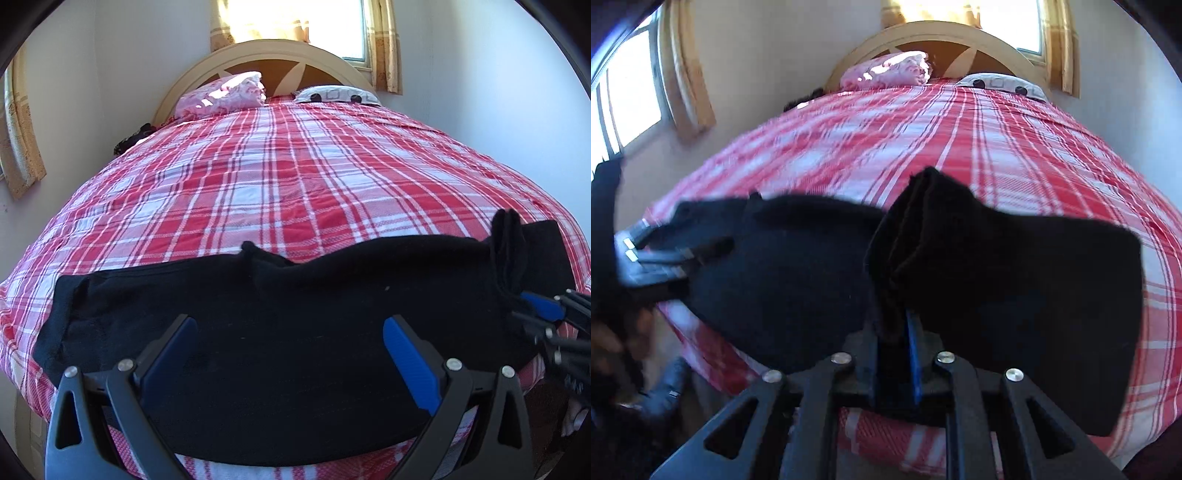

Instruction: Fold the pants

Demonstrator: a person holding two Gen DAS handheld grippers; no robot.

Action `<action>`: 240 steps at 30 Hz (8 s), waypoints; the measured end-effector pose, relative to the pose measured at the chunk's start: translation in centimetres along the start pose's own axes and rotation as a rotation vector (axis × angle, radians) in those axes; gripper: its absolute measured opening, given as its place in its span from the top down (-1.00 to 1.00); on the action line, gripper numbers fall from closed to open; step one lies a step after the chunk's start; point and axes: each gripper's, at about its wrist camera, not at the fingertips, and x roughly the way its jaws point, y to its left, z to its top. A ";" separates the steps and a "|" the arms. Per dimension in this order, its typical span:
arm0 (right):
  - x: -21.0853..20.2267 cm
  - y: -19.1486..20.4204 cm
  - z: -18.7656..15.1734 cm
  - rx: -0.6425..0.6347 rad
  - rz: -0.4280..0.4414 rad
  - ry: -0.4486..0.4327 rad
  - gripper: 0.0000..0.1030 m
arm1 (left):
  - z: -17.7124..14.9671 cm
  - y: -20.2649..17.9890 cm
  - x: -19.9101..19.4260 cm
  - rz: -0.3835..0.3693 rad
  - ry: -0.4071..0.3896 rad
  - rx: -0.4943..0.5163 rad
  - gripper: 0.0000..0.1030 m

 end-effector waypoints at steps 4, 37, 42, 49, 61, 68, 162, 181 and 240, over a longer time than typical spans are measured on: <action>-1.1 -0.1 -0.8 -0.004 0.083 -0.020 -0.39 | 0.1 1.0 0.4 0.005 0.001 -0.031 -1.00; -5.9 -17.6 -2.0 0.636 0.091 -0.317 0.08 | 3.5 -14.4 3.3 -0.489 0.060 0.063 -0.10; -7.7 -18.8 -5.0 0.709 0.028 -0.338 0.08 | 4.4 -11.3 2.9 -0.649 0.093 -0.117 0.76; -7.4 -18.2 -5.1 0.700 0.040 -0.346 0.08 | 3.9 -10.5 0.6 -0.672 0.070 -0.134 0.76; -3.4 -13.3 -3.3 0.515 0.010 -0.231 0.06 | 2.3 -5.7 4.1 -0.441 0.134 -0.204 0.47; -5.9 -12.9 -2.0 0.467 -0.018 -0.343 0.06 | 4.9 -6.4 -0.3 -0.399 -0.064 -0.098 0.22; -3.9 -5.0 -0.2 0.453 -0.117 -0.452 -0.25 | -3.0 14.6 -3.4 0.055 -0.123 -0.348 -0.68; 0.7 3.3 0.0 0.250 0.063 -0.252 -0.25 | -6.2 18.4 0.4 0.310 0.113 -0.565 -0.64; -7.3 -12.0 -5.1 0.714 0.164 -0.432 -0.25 | 1.4 -4.4 -3.7 -0.378 -0.193 0.182 -0.62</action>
